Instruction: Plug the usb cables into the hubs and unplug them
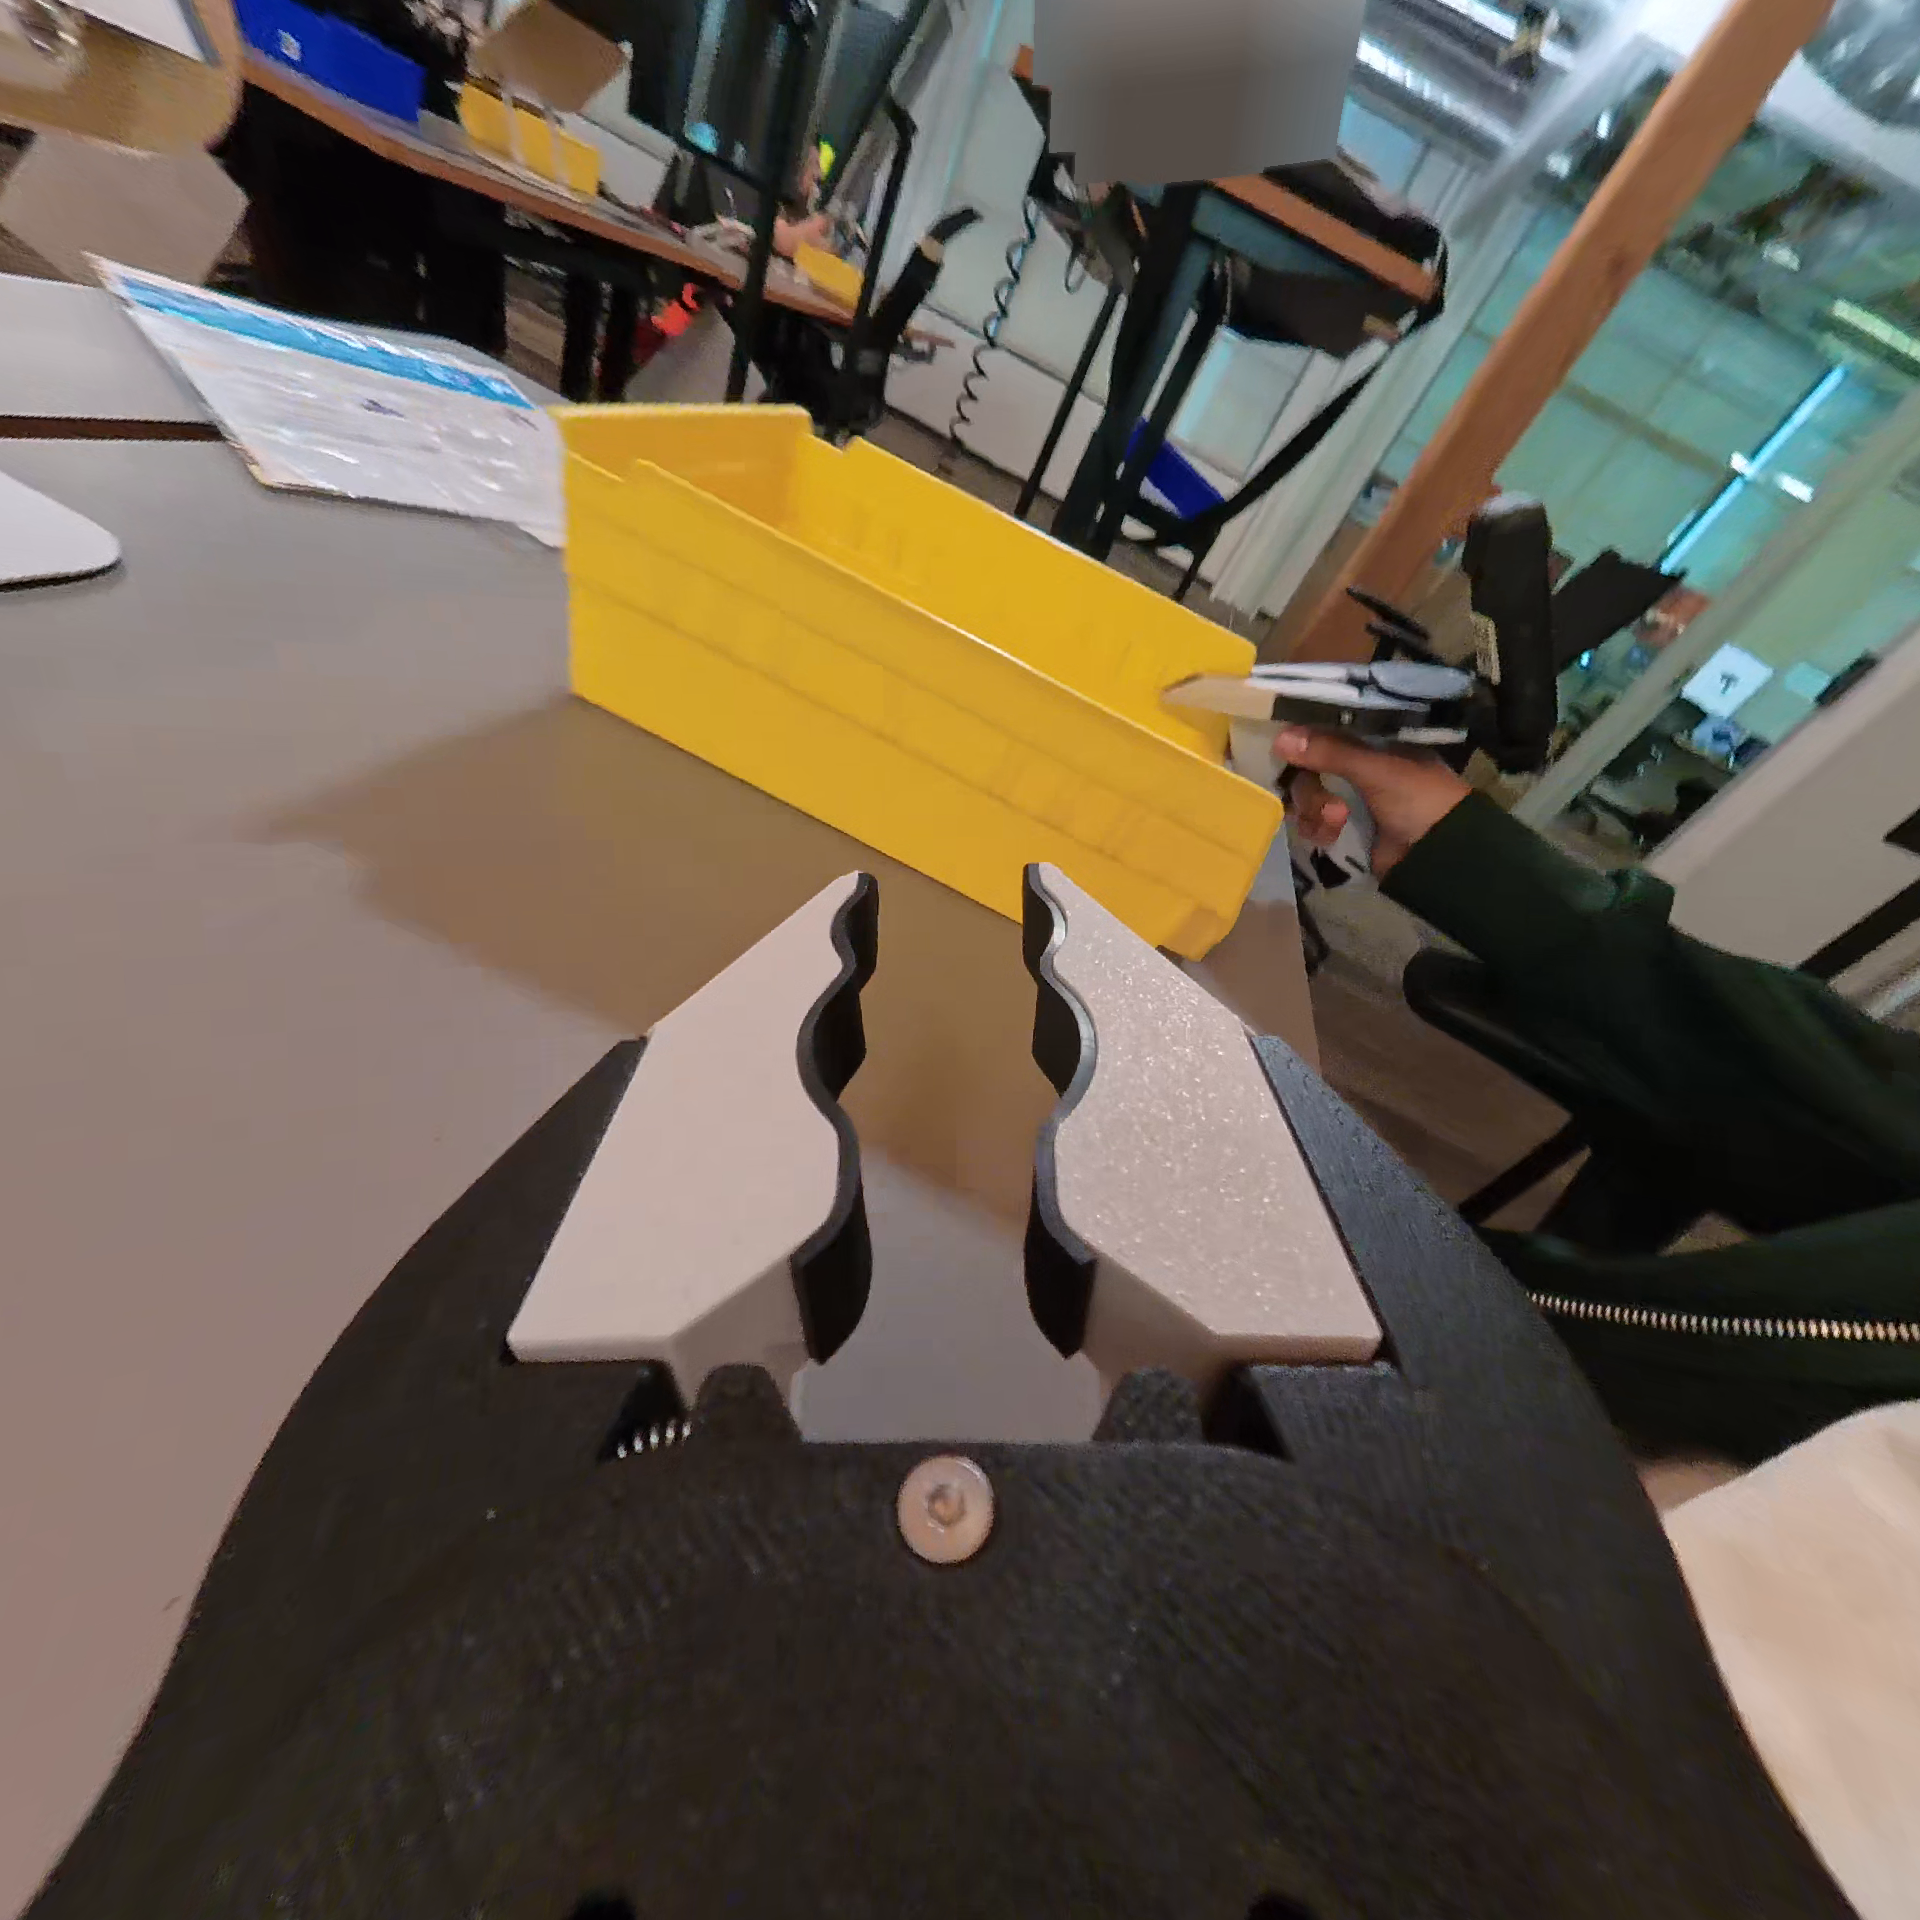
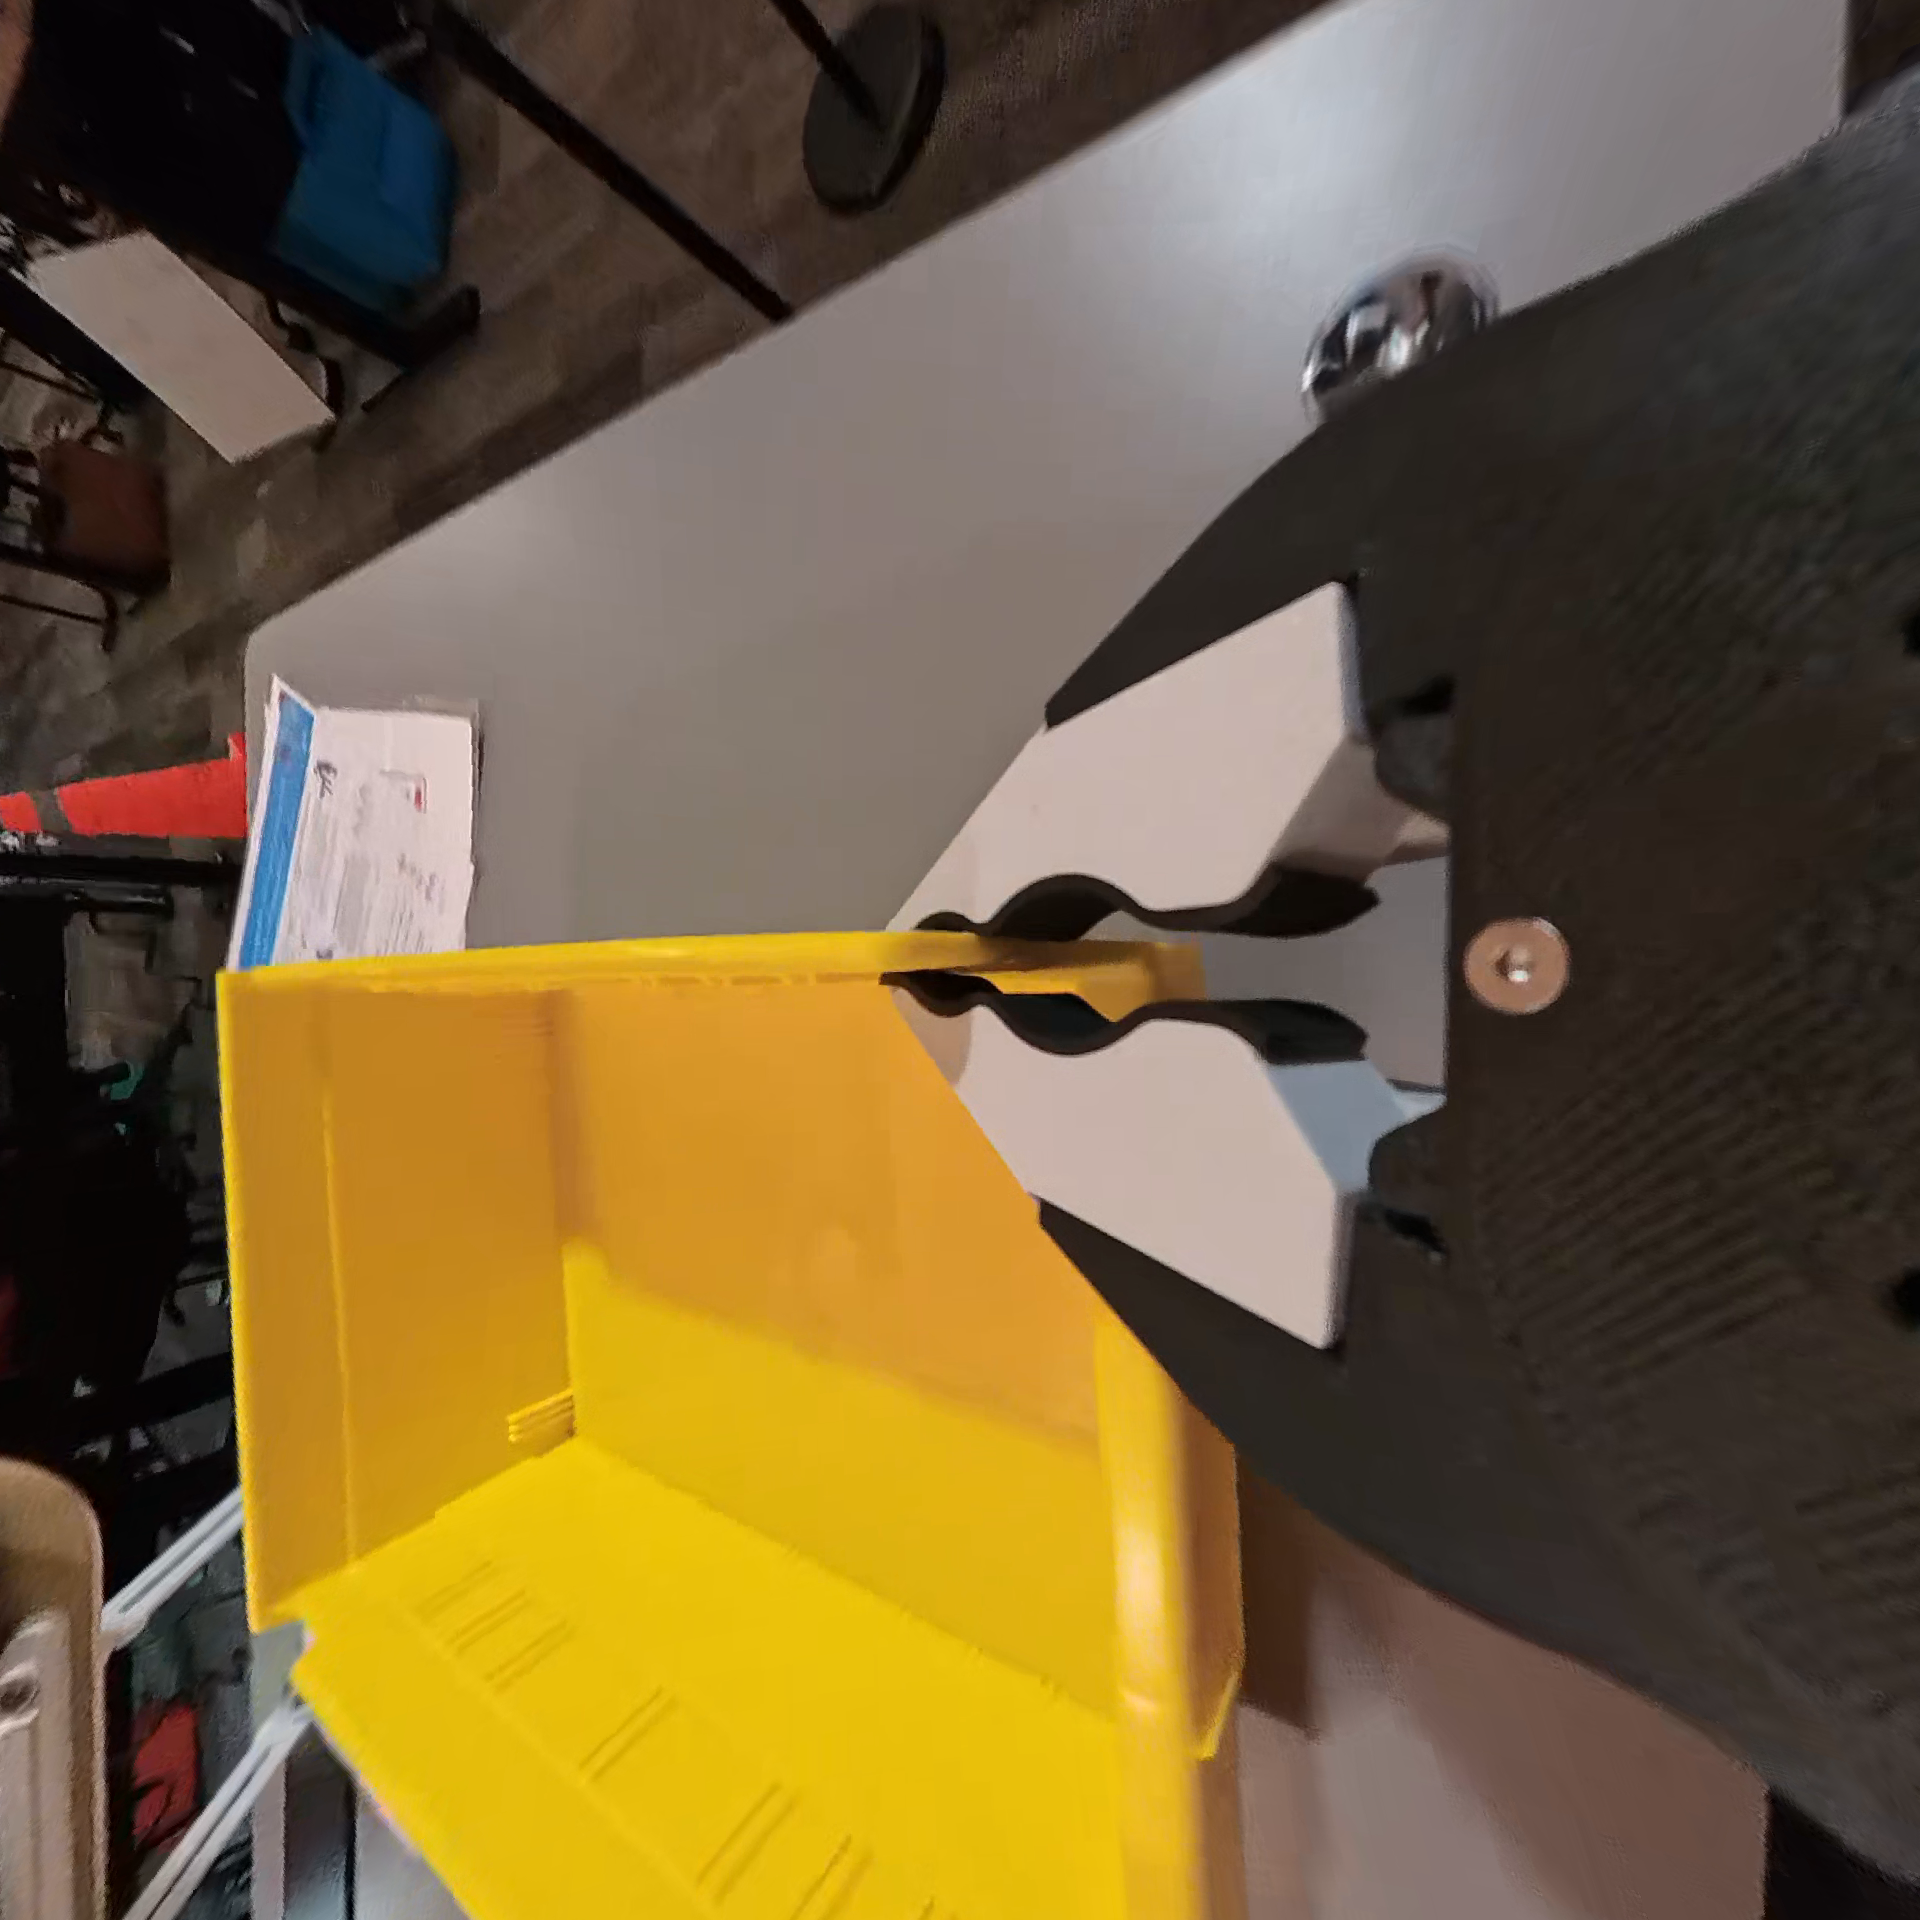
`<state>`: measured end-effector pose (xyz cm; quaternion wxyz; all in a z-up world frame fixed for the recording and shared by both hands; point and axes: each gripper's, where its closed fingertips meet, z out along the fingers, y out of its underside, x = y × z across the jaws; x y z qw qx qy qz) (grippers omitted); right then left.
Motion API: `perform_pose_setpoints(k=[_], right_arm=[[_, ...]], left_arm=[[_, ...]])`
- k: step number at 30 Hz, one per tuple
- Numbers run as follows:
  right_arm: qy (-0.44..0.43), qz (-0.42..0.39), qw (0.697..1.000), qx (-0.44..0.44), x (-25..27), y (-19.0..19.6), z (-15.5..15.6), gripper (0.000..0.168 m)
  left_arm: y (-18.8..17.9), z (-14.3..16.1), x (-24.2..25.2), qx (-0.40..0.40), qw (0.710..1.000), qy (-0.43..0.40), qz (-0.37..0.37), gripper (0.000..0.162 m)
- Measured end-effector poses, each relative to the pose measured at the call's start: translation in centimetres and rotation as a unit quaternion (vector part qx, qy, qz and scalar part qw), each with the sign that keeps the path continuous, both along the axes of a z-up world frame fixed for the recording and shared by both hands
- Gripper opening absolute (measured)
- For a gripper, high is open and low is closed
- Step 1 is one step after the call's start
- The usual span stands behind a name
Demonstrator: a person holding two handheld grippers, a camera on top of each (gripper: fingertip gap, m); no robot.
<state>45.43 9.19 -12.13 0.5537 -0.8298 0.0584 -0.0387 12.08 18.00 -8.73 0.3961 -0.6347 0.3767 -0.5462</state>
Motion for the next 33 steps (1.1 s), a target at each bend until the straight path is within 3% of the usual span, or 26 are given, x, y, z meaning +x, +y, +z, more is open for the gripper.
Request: perform_pose_setpoints(k=[1,9,23,27,33], right_arm=[[-0.009,0.001,1.0,0.003,0.8,-0.3,0.1,0.0],[0.027,-0.029,0.999,0.018,5.6,-2.1,-0.2,0.001],[0.006,-0.063,0.998,0.025,7.4,-2.2,-0.4,0.007],[-0.012,-0.105,0.991,0.083,8.4,-2.7,1.7,0.026],[-0.011,-0.132,0.974,0.182,8.6,-4.2,5.7,0.033]], left_arm=[[0.4,0.2,-0.2,-0.007,1.0,-0.009,0.008,0.027],[2.3,0.4,-1.4,-0.035,0.998,-0.028,0.046,0.027],[2.8,0.0,-1.6,-0.035,0.998,-0.017,0.052,0.028],[2.8,-0.3,-1.5,-0.033,0.998,-0.01,0.051,0.028],[2.8,-0.4,-1.5,-0.031,0.998,-0.007,0.052,0.029]])
